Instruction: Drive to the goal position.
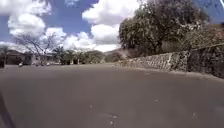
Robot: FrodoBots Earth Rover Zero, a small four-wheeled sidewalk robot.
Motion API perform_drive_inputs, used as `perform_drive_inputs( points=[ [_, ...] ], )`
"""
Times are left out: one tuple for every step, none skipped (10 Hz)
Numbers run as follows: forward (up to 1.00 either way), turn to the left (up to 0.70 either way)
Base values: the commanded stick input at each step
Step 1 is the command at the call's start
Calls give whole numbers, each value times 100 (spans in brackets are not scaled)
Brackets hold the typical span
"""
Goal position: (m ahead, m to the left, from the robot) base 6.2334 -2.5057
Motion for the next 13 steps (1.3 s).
perform_drive_inputs(
  points=[
    [70,0],
    [70,0],
    [70,0],
    [70,0],
    [70,0],
    [70,0],
    [70,0],
    [70,0],
    [70,0],
    [70,0],
    [70,0],
    [70,0],
    [70,0]
  ],
)
